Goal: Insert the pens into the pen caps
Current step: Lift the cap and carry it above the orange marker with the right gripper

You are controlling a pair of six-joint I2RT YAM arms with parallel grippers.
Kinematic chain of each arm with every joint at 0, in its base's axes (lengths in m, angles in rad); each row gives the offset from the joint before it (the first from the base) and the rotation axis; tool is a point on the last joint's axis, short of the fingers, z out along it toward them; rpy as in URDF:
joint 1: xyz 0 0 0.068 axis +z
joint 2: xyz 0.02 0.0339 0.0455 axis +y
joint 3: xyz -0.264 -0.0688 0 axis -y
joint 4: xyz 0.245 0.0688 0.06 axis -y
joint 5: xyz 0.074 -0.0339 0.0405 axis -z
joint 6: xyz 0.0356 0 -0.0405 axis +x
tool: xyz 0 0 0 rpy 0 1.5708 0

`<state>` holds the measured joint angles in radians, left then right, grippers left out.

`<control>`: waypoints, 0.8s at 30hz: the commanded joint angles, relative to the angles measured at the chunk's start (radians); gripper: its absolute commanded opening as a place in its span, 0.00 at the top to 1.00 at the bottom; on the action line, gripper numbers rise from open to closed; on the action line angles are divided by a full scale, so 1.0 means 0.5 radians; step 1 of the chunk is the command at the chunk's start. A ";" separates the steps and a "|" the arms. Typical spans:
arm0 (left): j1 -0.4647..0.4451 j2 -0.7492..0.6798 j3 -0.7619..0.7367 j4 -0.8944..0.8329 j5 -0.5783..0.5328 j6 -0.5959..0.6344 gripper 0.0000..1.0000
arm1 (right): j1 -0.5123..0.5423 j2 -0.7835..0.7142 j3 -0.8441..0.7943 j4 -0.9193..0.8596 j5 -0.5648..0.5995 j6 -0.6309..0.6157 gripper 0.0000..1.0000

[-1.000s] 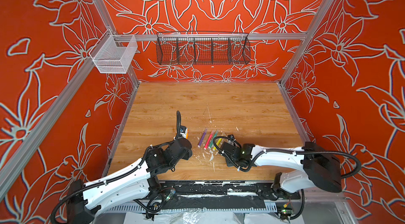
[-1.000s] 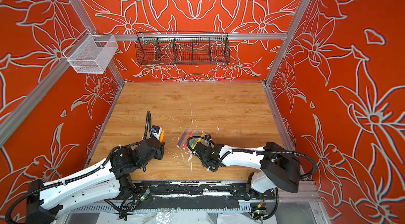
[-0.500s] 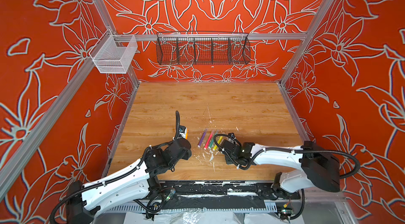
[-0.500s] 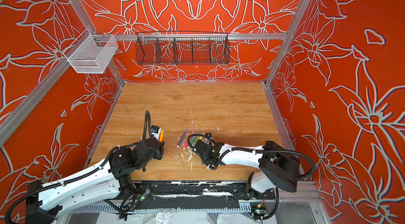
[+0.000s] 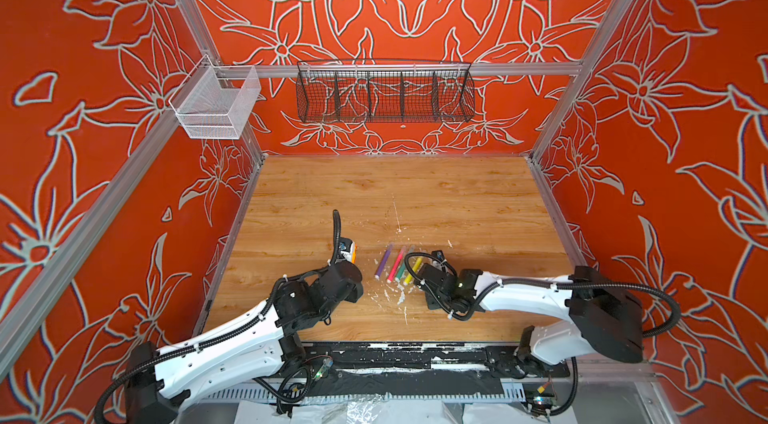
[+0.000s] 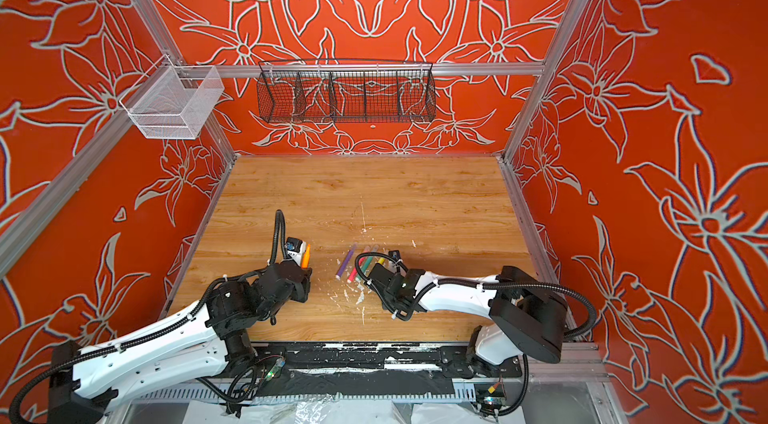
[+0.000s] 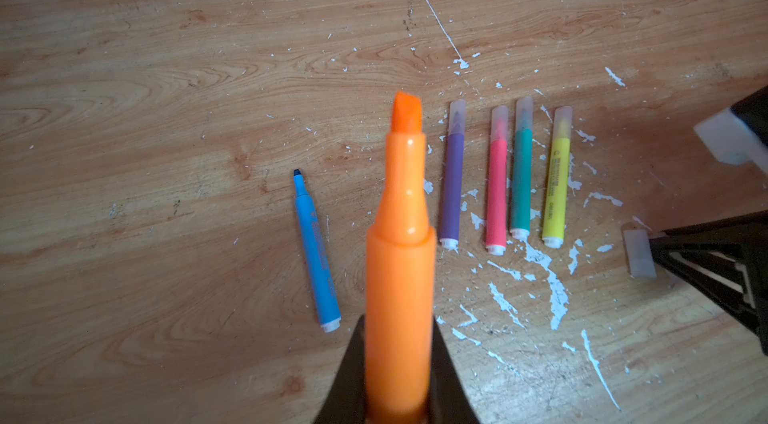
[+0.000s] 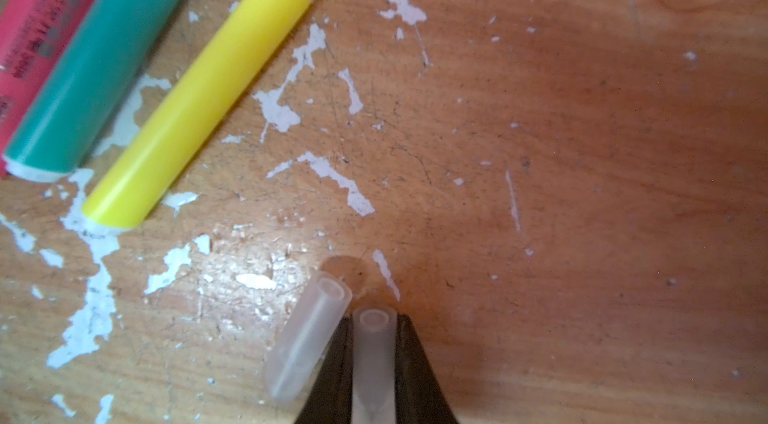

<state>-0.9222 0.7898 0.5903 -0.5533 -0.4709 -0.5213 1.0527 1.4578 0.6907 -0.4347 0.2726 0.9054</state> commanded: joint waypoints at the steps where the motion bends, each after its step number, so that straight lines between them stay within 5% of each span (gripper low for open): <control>1: -0.005 -0.015 -0.027 -0.032 -0.033 -0.031 1.00 | -0.020 0.034 -0.057 -0.142 0.016 0.013 0.87; 17: -0.057 0.130 0.175 0.244 0.616 0.228 1.00 | -0.024 -0.928 -0.046 -0.195 0.414 -0.101 0.89; 24: -0.145 0.299 0.190 0.647 0.878 0.235 1.00 | -0.021 -1.218 -0.099 0.372 0.435 -0.213 0.92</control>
<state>-0.9783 0.9070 0.6621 -0.3443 -0.1184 -0.4179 1.0462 0.8860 0.6613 -0.4068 0.4496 0.8360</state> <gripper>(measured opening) 0.153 0.173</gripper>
